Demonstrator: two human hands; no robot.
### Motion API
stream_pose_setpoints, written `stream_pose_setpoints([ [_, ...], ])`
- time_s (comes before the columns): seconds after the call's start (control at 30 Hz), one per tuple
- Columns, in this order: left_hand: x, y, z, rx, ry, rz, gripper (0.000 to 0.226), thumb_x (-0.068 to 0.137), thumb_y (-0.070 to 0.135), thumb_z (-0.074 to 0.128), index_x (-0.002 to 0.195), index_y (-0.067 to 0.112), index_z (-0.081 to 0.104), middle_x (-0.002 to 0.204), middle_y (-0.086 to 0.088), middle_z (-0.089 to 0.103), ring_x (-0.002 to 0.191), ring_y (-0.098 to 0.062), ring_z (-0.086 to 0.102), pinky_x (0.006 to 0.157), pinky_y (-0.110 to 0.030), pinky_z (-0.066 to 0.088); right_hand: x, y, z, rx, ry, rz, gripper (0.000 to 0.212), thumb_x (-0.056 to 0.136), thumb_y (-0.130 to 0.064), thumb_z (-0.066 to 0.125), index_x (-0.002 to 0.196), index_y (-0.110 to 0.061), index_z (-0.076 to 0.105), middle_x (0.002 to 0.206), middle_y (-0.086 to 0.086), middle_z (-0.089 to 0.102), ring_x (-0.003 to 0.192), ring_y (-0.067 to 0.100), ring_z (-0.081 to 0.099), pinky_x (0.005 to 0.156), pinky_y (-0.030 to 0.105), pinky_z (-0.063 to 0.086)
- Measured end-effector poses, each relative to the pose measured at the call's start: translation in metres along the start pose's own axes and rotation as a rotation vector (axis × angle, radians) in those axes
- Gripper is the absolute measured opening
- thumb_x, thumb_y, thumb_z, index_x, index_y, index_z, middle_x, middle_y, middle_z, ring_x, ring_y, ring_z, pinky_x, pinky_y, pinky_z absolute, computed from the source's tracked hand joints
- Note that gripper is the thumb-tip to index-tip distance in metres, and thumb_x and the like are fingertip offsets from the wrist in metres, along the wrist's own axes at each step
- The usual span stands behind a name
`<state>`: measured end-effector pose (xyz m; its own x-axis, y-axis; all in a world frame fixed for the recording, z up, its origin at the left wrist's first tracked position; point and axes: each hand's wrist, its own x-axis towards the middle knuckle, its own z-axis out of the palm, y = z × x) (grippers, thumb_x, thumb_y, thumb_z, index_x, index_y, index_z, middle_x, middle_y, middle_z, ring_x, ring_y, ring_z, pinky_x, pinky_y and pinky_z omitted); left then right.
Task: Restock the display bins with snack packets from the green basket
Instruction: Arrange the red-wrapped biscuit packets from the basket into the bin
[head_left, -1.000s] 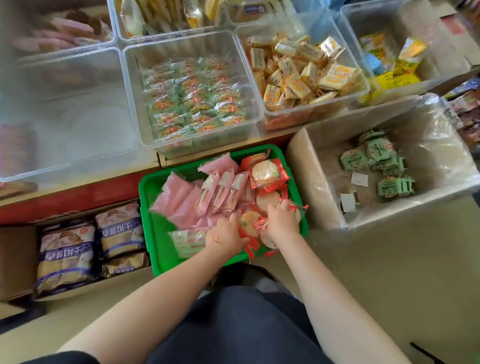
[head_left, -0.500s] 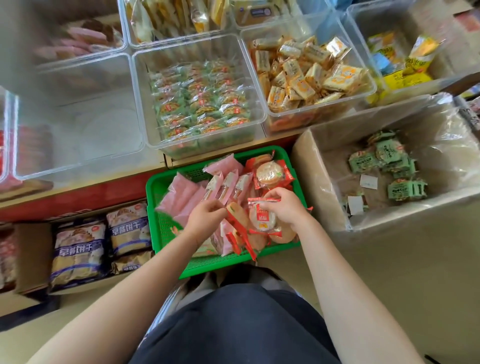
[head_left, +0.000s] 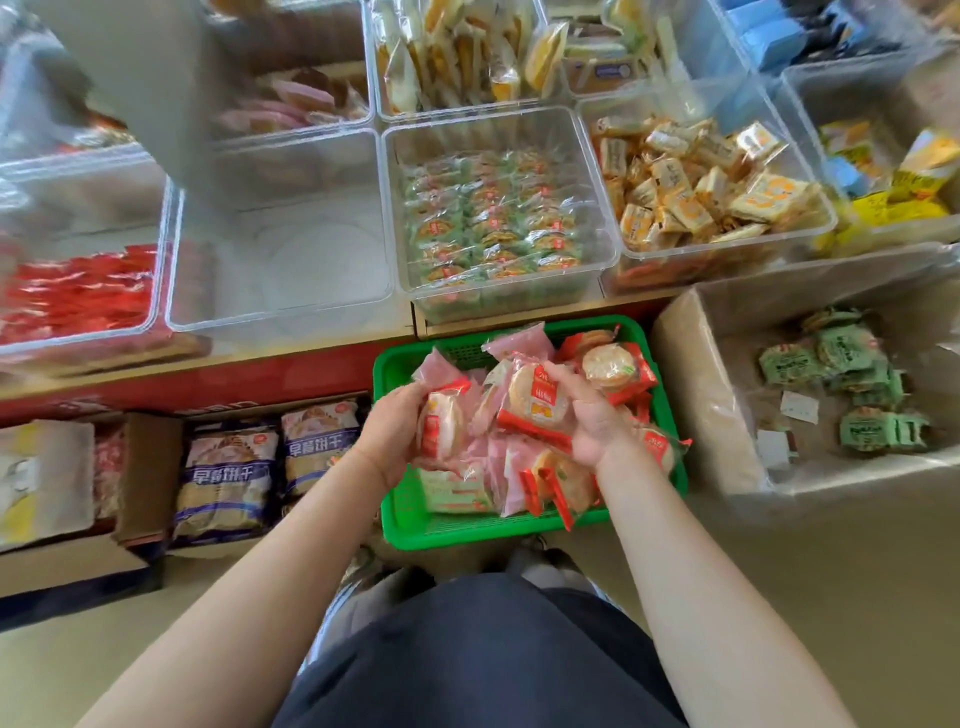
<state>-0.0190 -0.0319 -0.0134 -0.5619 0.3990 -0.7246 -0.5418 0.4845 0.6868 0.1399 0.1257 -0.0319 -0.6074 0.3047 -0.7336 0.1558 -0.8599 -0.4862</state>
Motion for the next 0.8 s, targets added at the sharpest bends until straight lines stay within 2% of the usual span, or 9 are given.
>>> stream_pose_setpoints([
  [0.07, 0.002, -0.001, -0.025, 0.014, 0.043, -0.008, 0.032, 0.092, 0.034, 0.052, 0.082, 0.009, 0.068, 0.067, -0.004, 0.066, 0.061, -0.017, 0.066, 0.059, -0.03, 0.055, -0.003, 0.008, 0.022, -0.016, -0.067, 0.028, 0.031, 0.088, -0.029, 0.069, 0.111, -0.009, 0.068, 0.105, 0.017, 0.072, 0.095, 0.031, 0.071, 0.097, 0.054, 0.051],
  [0.13, 0.006, -0.005, -0.052, -0.032, 0.068, -0.056, 0.051, 0.083, 0.056, 0.055, 0.095, 0.009, 0.073, 0.083, -0.008, 0.074, 0.079, -0.024, 0.072, 0.08, -0.043, 0.058, -0.003, 0.019, 0.048, -0.038, -0.14, 0.037, 0.029, 0.089, -0.023, 0.067, 0.114, -0.008, 0.066, 0.102, 0.017, 0.072, 0.092, 0.031, 0.072, 0.097, 0.053, 0.05],
  [0.23, 0.007, -0.007, -0.1, -0.112, 0.089, -0.048, 0.055, 0.085, 0.066, 0.058, 0.08, 0.012, 0.068, 0.064, -0.001, 0.069, 0.064, -0.021, 0.066, 0.069, -0.037, 0.055, 0.005, 0.045, 0.095, -0.108, -0.172, 0.05, 0.028, 0.09, -0.022, 0.066, 0.115, -0.008, 0.064, 0.1, 0.013, 0.072, 0.091, 0.027, 0.071, 0.096, 0.046, 0.052],
  [0.3, 0.011, -0.007, -0.138, -0.125, 0.095, -0.058, 0.056, 0.083, 0.069, 0.059, 0.08, 0.013, 0.065, 0.063, -0.001, 0.064, 0.06, -0.021, 0.063, 0.067, -0.039, 0.057, 0.011, 0.067, 0.134, -0.125, -0.216, 0.074, 0.027, 0.09, -0.021, 0.064, 0.113, -0.006, 0.065, 0.101, 0.014, 0.072, 0.091, 0.027, 0.071, 0.096, 0.045, 0.052],
  [0.4, 0.018, -0.005, -0.212, -0.216, -0.011, -0.042, 0.048, 0.084, 0.062, 0.064, 0.088, 0.014, 0.061, 0.068, -0.003, 0.063, 0.056, -0.019, 0.064, 0.059, -0.037, 0.057, 0.021, 0.108, 0.208, -0.161, -0.271, 0.106, 0.02, 0.088, -0.014, 0.059, 0.098, -0.007, 0.076, 0.098, 0.015, 0.073, 0.086, 0.026, 0.073, 0.086, 0.04, 0.057],
  [0.47, 0.021, 0.0, -0.267, -0.258, -0.063, -0.06, 0.038, 0.088, 0.051, 0.066, 0.088, 0.013, 0.059, 0.064, -0.002, 0.064, 0.053, -0.017, 0.064, 0.054, -0.033, 0.056, 0.028, 0.137, 0.262, -0.197, -0.318, 0.099, 0.027, 0.088, -0.01, 0.054, 0.09, -0.01, 0.08, 0.094, 0.012, 0.075, 0.082, 0.021, 0.073, 0.08, 0.036, 0.059],
  [0.57, 0.031, 0.01, -0.354, -0.251, -0.074, -0.041, 0.038, 0.088, 0.042, 0.07, 0.101, 0.008, 0.058, 0.072, -0.006, 0.067, 0.058, -0.019, 0.066, 0.057, -0.034, 0.057, 0.048, 0.174, 0.337, -0.198, -0.254, 0.047, 0.025, 0.086, -0.014, 0.055, 0.094, -0.011, 0.078, 0.088, 0.008, 0.076, 0.076, 0.017, 0.074, 0.07, 0.031, 0.06],
  [0.7, 0.052, 0.026, -0.458, -0.253, 0.083, 0.008, 0.064, 0.072, 0.046, 0.084, 0.111, 0.0, 0.061, 0.1, -0.019, 0.072, 0.07, -0.023, 0.072, 0.059, -0.038, 0.058, 0.079, 0.213, 0.413, -0.117, -0.097, -0.007, 0.033, 0.083, -0.022, 0.065, 0.113, -0.008, 0.064, 0.096, 0.01, 0.075, 0.086, 0.019, 0.073, 0.087, 0.033, 0.057],
  [0.8, 0.061, 0.038, -0.499, -0.193, 0.135, 0.042, 0.072, 0.061, 0.058, 0.086, 0.103, 0.002, 0.065, 0.1, -0.019, 0.073, 0.083, -0.031, 0.074, 0.068, -0.049, 0.061, 0.088, 0.23, 0.455, -0.161, -0.114, -0.014, 0.036, 0.086, -0.02, 0.068, 0.12, -0.008, 0.064, 0.107, 0.01, 0.074, 0.097, 0.022, 0.072, 0.088, 0.035, 0.058],
])
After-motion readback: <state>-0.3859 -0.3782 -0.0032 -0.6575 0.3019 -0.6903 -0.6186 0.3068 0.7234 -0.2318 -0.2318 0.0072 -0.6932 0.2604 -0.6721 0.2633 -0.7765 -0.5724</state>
